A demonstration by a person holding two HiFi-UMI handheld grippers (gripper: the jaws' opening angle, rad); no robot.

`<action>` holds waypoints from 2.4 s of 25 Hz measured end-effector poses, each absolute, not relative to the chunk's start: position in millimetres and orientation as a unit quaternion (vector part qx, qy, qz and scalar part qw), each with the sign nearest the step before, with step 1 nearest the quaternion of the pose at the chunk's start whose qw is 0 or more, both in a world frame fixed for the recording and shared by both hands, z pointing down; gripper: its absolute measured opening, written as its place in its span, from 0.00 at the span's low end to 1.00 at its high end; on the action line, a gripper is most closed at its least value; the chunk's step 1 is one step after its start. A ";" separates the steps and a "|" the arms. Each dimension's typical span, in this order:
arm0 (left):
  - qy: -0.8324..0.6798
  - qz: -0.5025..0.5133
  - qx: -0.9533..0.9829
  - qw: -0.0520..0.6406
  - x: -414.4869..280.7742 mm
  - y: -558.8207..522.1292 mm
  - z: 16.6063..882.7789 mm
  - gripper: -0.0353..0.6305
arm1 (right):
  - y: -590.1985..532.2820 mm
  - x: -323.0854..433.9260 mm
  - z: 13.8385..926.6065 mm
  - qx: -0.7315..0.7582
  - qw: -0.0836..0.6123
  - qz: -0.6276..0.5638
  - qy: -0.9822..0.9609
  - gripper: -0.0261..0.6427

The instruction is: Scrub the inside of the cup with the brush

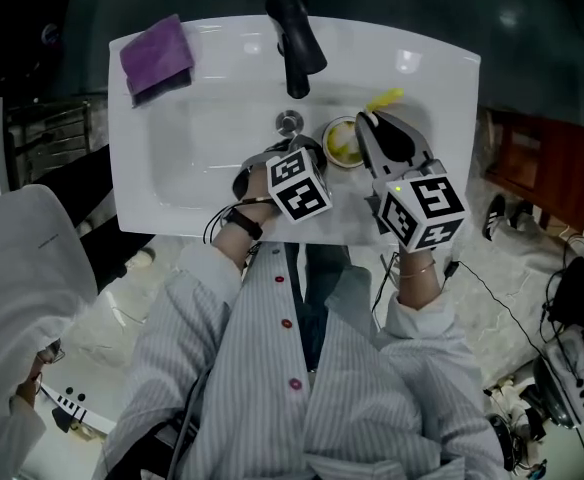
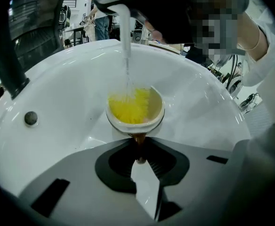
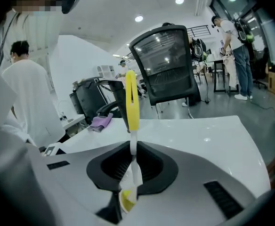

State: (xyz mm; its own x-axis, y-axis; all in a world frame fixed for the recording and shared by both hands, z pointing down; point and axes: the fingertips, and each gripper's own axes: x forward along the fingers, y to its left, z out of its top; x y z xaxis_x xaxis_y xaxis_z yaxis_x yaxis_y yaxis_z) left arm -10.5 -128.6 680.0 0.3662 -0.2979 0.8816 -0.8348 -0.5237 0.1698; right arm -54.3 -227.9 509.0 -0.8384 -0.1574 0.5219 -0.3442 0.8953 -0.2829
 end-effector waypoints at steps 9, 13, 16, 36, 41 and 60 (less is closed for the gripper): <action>-0.370 0.422 0.765 0.317 -10.3 -128.1 678.7 0.15 | -257.4 -44.1 512.3 0.138 0.281 0.119 -0.942 0.12; -0.371 0.423 0.764 0.315 -10.1 -128.6 678.3 0.15 | -252.4 -17.9 510.2 0.138 0.290 0.143 -0.936 0.12; -0.372 0.423 0.763 0.317 -10.6 -128.4 678.2 0.15 | -239.9 -3.5 506.0 0.137 0.291 0.167 -0.932 0.12; -0.409 0.438 0.753 0.271 -26.8 -131.8 639.0 0.23 | -232.2 23.2 465.9 0.188 0.222 0.252 -0.923 0.12; -0.442 0.410 0.752 0.265 -29.1 -127.7 600.6 0.23 | -227.3 34.2 439.5 0.193 0.207 0.243 -0.928 0.12; -0.543 0.212 0.782 0.221 -27.3 -152.1 433.1 0.17 | -215.9 42.9 329.9 0.209 0.100 0.198 -0.952 0.12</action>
